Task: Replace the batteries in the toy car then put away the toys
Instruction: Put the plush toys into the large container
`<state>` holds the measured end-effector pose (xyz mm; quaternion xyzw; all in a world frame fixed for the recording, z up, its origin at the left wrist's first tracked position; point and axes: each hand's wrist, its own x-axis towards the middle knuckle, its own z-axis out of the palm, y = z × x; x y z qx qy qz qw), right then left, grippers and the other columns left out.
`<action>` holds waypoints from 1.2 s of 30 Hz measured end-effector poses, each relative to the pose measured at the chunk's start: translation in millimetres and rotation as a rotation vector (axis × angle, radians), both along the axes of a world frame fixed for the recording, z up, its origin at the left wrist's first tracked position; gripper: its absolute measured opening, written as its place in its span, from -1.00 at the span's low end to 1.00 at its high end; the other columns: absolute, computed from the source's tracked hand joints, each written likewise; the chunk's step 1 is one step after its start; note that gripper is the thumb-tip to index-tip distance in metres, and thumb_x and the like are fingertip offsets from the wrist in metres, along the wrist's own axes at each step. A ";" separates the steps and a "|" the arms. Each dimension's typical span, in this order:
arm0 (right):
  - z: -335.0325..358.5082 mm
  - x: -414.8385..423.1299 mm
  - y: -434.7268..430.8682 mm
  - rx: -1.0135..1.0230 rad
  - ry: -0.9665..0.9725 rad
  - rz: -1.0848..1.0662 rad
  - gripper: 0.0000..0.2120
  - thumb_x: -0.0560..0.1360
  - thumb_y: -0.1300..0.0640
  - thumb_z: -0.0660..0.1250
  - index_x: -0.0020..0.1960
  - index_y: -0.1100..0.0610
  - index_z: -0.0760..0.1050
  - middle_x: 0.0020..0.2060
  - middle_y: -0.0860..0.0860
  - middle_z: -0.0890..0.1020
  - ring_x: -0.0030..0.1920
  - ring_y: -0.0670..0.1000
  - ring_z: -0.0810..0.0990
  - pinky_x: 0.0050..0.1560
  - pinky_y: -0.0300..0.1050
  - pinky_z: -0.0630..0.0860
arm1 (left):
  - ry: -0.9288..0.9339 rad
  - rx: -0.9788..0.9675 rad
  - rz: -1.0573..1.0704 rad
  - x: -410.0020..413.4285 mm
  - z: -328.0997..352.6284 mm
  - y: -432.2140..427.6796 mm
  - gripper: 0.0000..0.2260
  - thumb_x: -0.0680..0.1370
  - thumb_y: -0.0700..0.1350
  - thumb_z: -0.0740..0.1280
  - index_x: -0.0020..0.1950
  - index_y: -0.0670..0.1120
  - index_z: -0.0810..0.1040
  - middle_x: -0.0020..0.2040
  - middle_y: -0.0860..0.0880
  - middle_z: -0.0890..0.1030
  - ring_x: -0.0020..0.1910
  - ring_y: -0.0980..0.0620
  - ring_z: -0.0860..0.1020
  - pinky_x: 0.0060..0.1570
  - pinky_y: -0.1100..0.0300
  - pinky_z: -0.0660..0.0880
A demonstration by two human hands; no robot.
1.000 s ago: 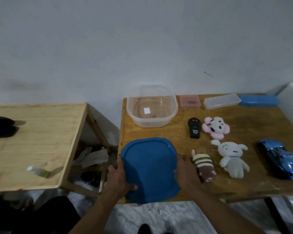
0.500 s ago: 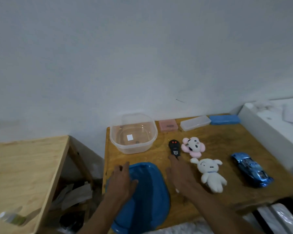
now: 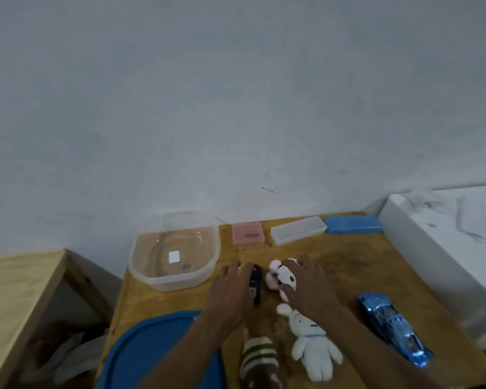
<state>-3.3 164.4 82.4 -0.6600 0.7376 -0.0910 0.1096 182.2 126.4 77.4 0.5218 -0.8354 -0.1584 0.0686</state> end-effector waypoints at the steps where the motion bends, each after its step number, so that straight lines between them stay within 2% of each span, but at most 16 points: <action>1: -1.9 -9.0 -4.1 0.005 0.002 0.040 -0.58 0.53 -0.01 0.21 0.38 -0.09 0.29 0.30 0.01 0.39 0.28 0.06 0.35 0.30 -0.06 0.26 | -0.018 0.018 0.007 -10.0 -3.5 -3.3 -0.51 0.57 0.02 0.27 0.46 0.06 0.19 0.48 -0.08 0.23 0.41 -0.10 0.29 0.29 0.02 0.41; 3: -5.1 -21.9 -11.4 0.034 -0.003 0.111 -0.58 0.53 0.01 0.21 0.38 -0.07 0.30 0.29 0.01 0.39 0.30 0.07 0.35 0.31 -0.02 0.26 | -0.037 0.066 0.024 -27.0 -10.3 -9.4 -0.52 0.57 0.01 0.25 0.46 0.05 0.21 0.47 -0.08 0.23 0.40 -0.11 0.29 0.29 0.03 0.39; 6: -23.2 -40.0 -27.4 0.144 -0.034 0.138 -0.53 0.49 -0.13 0.16 0.38 -0.22 0.18 0.36 -0.02 0.31 0.34 0.11 0.32 0.33 0.04 0.30 | -0.043 0.099 0.045 -46.2 -17.3 -18.9 -0.51 0.56 -0.02 0.25 0.48 0.05 0.21 0.46 -0.07 0.23 0.40 -0.10 0.28 0.32 0.03 0.39; 8: -35.8 -50.7 -38.1 0.205 -0.028 0.168 -0.50 0.49 -0.16 0.15 0.41 -0.25 0.13 0.43 0.00 0.25 0.37 0.13 0.28 0.35 0.08 0.29 | -0.042 0.110 0.053 -56.3 -21.4 -23.1 -0.50 0.56 -0.04 0.26 0.48 0.06 0.20 0.46 -0.07 0.23 0.39 -0.10 0.27 0.32 0.03 0.40; 12: -44.8 -55.0 -49.8 0.249 -0.041 0.200 -0.41 0.53 -0.09 0.24 0.50 -0.16 0.09 0.51 0.05 0.11 0.46 0.14 0.16 0.44 0.04 0.16 | -0.101 0.160 0.058 -63.3 -31.3 -28.3 -0.43 0.57 -0.05 0.26 0.54 0.07 0.11 0.53 -0.07 0.14 0.46 -0.13 0.19 0.38 -0.01 0.35; 17: -67.1 -52.5 -66.1 0.329 -0.069 0.208 -0.39 0.55 -0.10 0.22 0.53 -0.13 0.05 0.55 0.07 0.00 0.51 0.17 0.08 0.44 0.03 0.16 | -0.147 0.252 0.081 -63.3 -53.6 -40.7 -0.39 0.60 -0.04 0.23 0.58 0.06 0.01 0.59 -0.06 0.00 0.53 -0.19 0.06 0.48 -0.05 0.21; 22: -76.8 -49.1 -66.6 0.352 -0.069 0.173 -0.42 0.57 -0.09 0.20 0.52 -0.13 0.06 0.55 0.05 -0.01 0.52 0.14 0.04 0.45 0.01 0.17 | -0.119 0.259 0.094 -68.0 -68.4 -52.0 -0.47 0.63 -0.06 0.12 0.59 -0.01 0.04 0.59 -0.08 0.01 0.54 -0.15 0.07 0.50 0.04 0.11; 27: -73.8 -49.4 -78.5 0.371 -0.035 0.174 -0.43 0.56 -0.09 0.21 0.50 -0.17 0.08 0.54 0.07 0.04 0.48 0.16 0.15 0.42 0.04 0.22 | -0.099 0.300 0.182 -74.2 -72.5 -56.2 -0.43 0.60 -0.10 0.17 0.58 0.05 0.05 0.59 -0.05 0.00 0.48 -0.17 0.18 0.46 0.03 0.23; 34: -67.0 -49.4 -78.2 0.377 -0.056 0.156 -0.45 0.56 -0.08 0.20 0.50 -0.14 0.10 0.52 0.08 0.09 0.46 0.15 0.19 0.41 0.04 0.26 | -0.117 0.321 0.241 -77.7 -62.9 -55.7 -0.37 0.59 -0.11 0.22 0.59 0.02 0.00 0.60 -0.04 -0.07 0.52 -0.19 0.09 0.48 -0.01 0.22; 36: -59.7 -50.5 -76.9 0.340 -0.065 0.148 -0.45 0.56 -0.08 0.20 0.50 -0.14 0.11 0.52 0.07 0.12 0.44 0.13 0.22 0.40 0.01 0.27 | -0.116 0.272 0.229 -78.2 -50.3 -52.6 -0.38 0.61 -0.10 0.21 0.60 -0.01 -0.01 0.60 -0.05 -0.06 0.53 -0.16 0.08 0.49 0.00 0.18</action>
